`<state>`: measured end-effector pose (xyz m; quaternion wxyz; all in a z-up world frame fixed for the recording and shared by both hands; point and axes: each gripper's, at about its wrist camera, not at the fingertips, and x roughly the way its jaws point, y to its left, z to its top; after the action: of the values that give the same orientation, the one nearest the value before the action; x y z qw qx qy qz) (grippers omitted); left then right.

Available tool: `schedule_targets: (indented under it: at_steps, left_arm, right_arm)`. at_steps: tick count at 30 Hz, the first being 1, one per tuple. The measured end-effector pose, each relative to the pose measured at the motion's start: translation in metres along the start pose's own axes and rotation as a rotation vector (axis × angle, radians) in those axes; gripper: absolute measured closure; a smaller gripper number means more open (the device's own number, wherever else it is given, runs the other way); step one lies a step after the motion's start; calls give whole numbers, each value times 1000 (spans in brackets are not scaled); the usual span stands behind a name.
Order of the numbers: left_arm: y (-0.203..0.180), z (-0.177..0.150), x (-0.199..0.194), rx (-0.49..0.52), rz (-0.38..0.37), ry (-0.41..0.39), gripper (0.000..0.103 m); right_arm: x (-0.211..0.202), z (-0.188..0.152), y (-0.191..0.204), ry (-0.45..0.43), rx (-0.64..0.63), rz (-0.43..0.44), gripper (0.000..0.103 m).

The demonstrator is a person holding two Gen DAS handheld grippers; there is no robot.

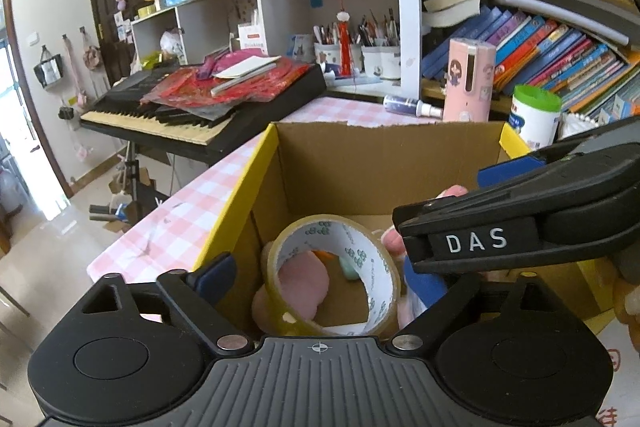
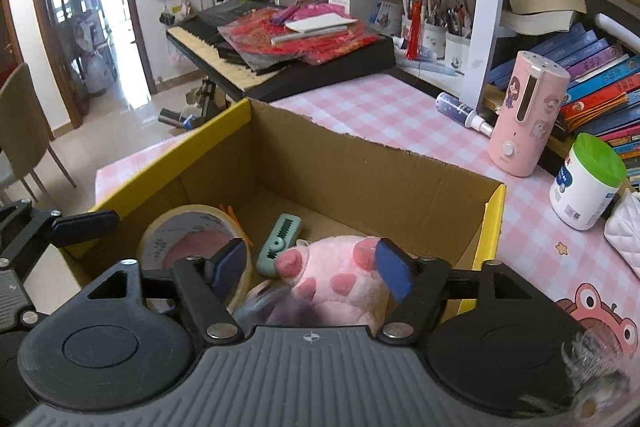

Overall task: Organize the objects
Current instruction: 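Lower the grey toy into the box with the right tool while the left tool lowers the tape roll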

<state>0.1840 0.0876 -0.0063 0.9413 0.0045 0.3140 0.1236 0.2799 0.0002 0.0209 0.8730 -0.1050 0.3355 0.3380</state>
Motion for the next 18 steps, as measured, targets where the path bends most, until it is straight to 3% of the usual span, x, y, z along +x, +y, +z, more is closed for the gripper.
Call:
schedule_targets:
  at_steps: [6, 18]
  left_arm:
    - [8, -2, -17, -29, -2, -42, 7]
    - [31, -12, -45, -84, 15, -83, 7]
  right_arm:
    - [-23, -4, 8, -52, 52, -39, 20]
    - [-59, -18, 23, -156, 121, -186, 18]
